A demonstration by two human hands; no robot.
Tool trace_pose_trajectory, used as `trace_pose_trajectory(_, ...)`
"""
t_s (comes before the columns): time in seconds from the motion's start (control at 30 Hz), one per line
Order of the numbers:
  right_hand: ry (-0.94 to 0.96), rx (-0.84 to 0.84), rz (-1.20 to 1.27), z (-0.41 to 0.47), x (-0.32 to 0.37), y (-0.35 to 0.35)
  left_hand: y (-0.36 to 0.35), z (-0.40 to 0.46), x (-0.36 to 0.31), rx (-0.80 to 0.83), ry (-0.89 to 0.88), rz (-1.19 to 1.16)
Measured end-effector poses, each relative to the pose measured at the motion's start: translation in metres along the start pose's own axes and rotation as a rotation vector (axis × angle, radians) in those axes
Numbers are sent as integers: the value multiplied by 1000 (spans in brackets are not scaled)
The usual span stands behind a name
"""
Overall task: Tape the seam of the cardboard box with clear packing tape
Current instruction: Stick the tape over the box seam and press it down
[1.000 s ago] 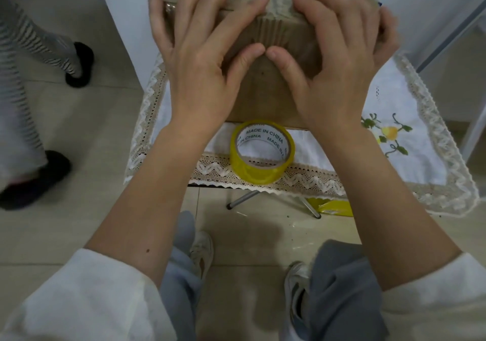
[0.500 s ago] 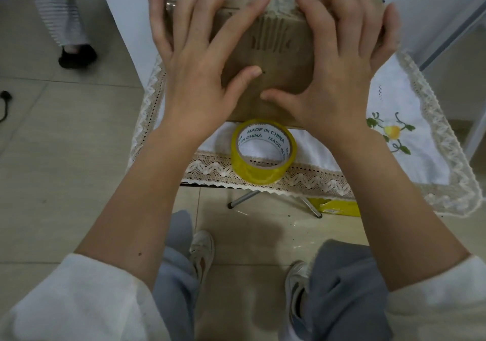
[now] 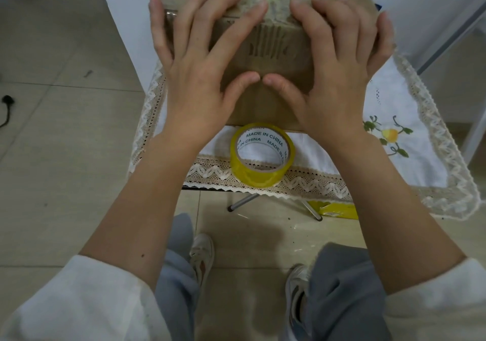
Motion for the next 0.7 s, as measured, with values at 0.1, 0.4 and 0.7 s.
trace_pose_trajectory(0.1,-20,35,-2,1,1,2,1,0,0,23,-9,-2)
trace_pose_trajectory(0.4,-51,81,-21,3,2,2,7,1,0,126,-36,17)
trace_pose_trajectory(0.7,-43,53,13,3,4,2,2,2,-2,24,21,-29)
Point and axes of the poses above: each hand's wrist, its own z-axis towards the middle knuckle, its own y-axis out of the back of the hand, x = y × z, the point moved 4 cm from there along z, towards the middle knuckle, and after that the axes turned 11 degrees about z, right-handed, at the moved point
